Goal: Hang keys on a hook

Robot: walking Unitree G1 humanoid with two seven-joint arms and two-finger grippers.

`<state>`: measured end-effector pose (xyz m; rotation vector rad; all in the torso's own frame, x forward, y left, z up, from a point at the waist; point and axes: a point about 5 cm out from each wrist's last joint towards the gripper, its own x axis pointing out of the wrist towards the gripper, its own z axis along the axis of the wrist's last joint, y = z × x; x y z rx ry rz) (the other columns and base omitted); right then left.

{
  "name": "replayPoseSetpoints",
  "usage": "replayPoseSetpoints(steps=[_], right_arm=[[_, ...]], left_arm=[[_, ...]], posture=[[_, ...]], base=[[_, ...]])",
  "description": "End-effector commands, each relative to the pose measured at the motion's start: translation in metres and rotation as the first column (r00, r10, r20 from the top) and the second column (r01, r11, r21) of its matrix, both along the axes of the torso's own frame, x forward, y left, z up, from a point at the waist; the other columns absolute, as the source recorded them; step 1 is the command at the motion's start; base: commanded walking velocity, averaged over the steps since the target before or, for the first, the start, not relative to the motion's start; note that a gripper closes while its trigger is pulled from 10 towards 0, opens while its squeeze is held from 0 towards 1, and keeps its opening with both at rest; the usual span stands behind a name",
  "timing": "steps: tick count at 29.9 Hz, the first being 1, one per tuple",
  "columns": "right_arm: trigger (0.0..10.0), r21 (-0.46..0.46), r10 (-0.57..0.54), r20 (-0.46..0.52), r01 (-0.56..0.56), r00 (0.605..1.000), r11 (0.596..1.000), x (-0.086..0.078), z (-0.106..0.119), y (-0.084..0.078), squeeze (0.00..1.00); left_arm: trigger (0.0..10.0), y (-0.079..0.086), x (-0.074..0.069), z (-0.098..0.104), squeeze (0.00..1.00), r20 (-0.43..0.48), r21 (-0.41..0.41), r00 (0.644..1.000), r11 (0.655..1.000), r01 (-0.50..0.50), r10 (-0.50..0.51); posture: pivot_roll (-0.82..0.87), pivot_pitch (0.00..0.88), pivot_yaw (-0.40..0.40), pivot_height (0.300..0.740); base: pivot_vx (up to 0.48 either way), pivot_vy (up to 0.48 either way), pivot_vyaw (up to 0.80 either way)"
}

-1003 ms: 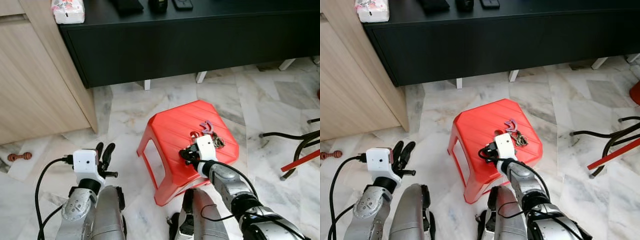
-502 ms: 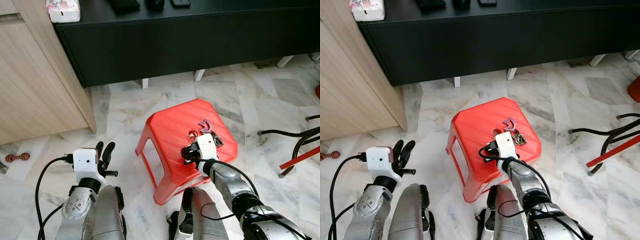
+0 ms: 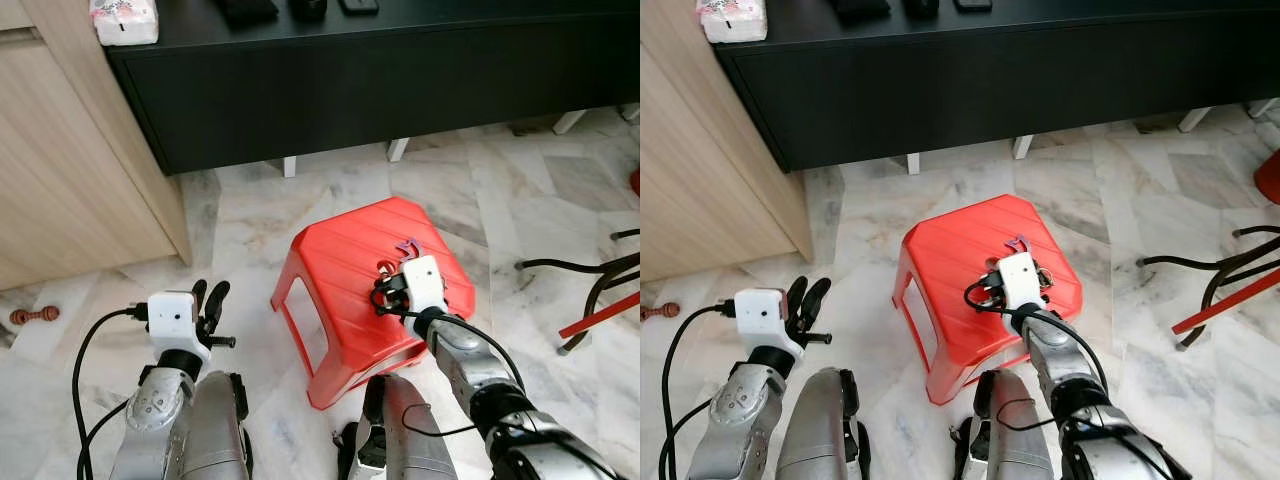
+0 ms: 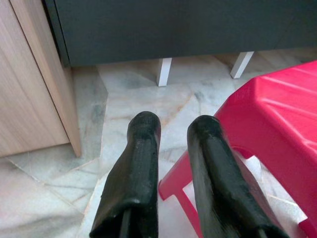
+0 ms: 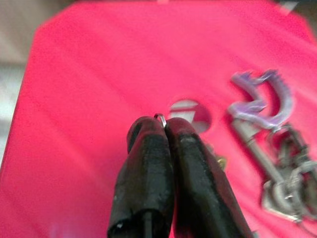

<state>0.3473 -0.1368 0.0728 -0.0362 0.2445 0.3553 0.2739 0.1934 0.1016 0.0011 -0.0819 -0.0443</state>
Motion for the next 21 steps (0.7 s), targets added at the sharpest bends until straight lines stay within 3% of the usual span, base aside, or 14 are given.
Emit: replayPoseSetpoints(steps=[1,21], right_arm=[[0.0,0.014,-0.029,-0.004,0.029,1.0,0.999,-0.0036,-0.0036,-0.0082,0.0],[0.0,0.014,-0.029,-0.004,0.029,1.0,0.999,-0.0036,-0.0036,-0.0082,0.0]], left_arm=[[10.0,0.0,-0.0034,-0.0085,0.0,-0.031,0.02,1.0,1.0,0.001,0.0],[10.0,0.0,-0.0034,-0.0085,0.0,-0.031,0.02,1.0,1.0,0.001,0.0]], posture=[[0.17,0.256,-0.144,0.601],[0.17,0.256,-0.144,0.601]], base=[[0.0,0.0,0.0],[0.0,0.0,0.0]])
